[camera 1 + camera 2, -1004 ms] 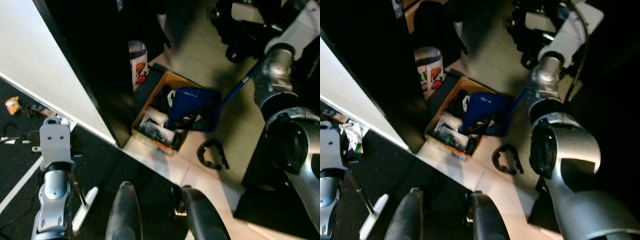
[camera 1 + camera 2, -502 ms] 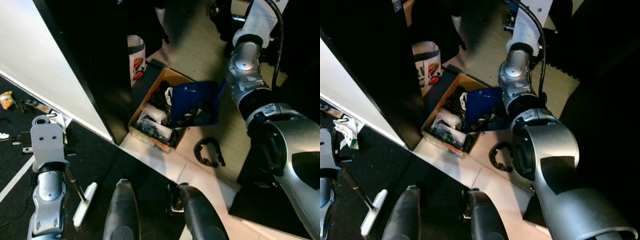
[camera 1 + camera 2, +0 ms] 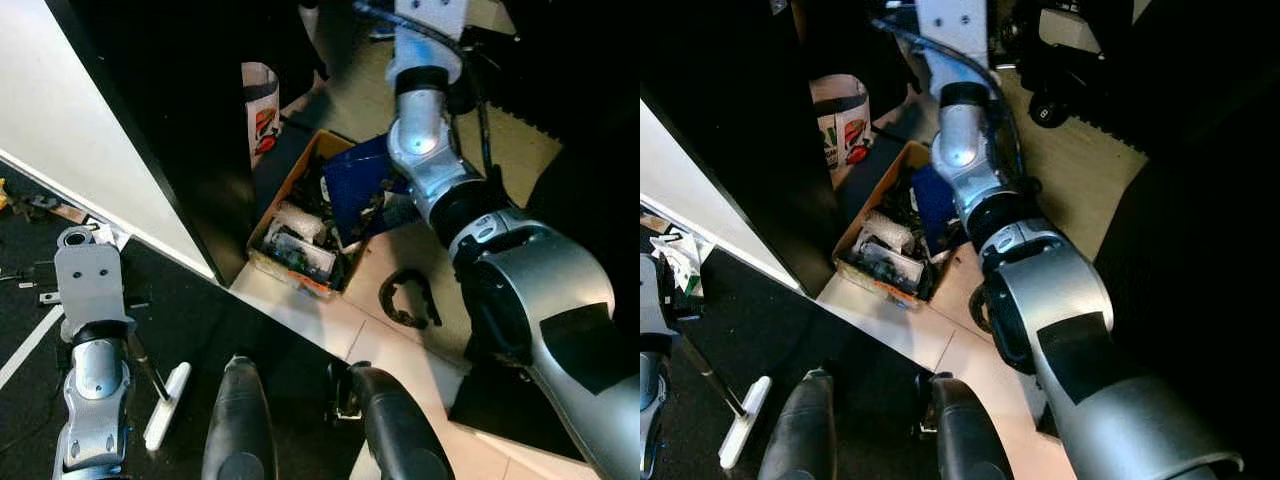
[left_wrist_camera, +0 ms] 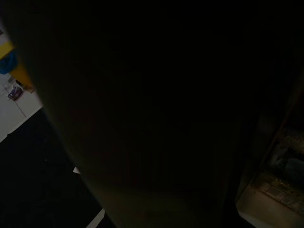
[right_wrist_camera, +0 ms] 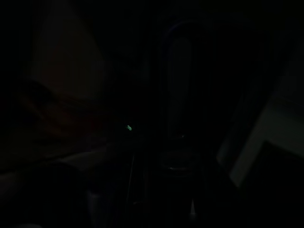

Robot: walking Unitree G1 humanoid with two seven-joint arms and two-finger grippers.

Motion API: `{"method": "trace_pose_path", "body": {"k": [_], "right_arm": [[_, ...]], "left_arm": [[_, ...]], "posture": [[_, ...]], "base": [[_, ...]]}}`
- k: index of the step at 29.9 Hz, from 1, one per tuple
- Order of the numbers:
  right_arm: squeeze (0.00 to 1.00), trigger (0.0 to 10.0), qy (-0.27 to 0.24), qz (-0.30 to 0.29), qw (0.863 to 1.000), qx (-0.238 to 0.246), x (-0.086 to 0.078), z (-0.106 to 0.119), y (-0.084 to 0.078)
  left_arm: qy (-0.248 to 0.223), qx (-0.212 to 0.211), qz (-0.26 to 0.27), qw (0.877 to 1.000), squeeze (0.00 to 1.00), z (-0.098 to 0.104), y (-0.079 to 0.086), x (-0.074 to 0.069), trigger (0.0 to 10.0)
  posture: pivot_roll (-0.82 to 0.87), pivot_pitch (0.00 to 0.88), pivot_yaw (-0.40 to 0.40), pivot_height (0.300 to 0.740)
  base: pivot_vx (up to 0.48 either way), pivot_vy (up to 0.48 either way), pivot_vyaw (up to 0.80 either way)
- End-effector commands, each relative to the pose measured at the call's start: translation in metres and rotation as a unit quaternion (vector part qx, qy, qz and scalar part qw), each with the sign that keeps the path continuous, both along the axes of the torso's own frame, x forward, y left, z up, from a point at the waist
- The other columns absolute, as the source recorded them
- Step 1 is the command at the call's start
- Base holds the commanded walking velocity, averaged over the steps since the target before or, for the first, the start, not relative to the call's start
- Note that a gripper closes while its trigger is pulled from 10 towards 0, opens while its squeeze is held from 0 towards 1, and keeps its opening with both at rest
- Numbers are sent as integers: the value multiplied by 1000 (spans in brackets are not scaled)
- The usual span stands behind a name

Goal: Sweep floor

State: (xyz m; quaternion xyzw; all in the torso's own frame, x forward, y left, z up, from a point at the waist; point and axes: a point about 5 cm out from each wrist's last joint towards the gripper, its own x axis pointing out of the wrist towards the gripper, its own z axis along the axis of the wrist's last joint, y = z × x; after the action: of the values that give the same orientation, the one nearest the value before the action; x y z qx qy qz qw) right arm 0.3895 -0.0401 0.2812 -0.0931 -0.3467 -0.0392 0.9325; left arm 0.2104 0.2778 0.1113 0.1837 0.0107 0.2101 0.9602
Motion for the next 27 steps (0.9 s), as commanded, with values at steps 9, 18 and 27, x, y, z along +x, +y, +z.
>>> {"method": "trace_pose_path", "body": {"k": [9, 18, 27], "right_arm": [[0, 10000, -103, 53, 990, -76, -20, -1, 25], [0, 10000, -137, 73, 981, -116, -28, -7, 33], [0, 10000, -144, 67, 981, -108, -28, -5, 29]], "left_arm": [[12, -7, 10, 1000, 0, -6, -2, -4, 10000], [11, -6, 9, 1000, 0, -7, -2, -3, 10000], [10, -6, 8, 1000, 0, -7, -2, -2, 10000]], "posture": [[122, 243, -219, 731], [123, 226, -221, 731], [124, 209, -219, 731]], "base": [[0, 0, 0], [0, 0, 0], [0, 0, 0]]}}
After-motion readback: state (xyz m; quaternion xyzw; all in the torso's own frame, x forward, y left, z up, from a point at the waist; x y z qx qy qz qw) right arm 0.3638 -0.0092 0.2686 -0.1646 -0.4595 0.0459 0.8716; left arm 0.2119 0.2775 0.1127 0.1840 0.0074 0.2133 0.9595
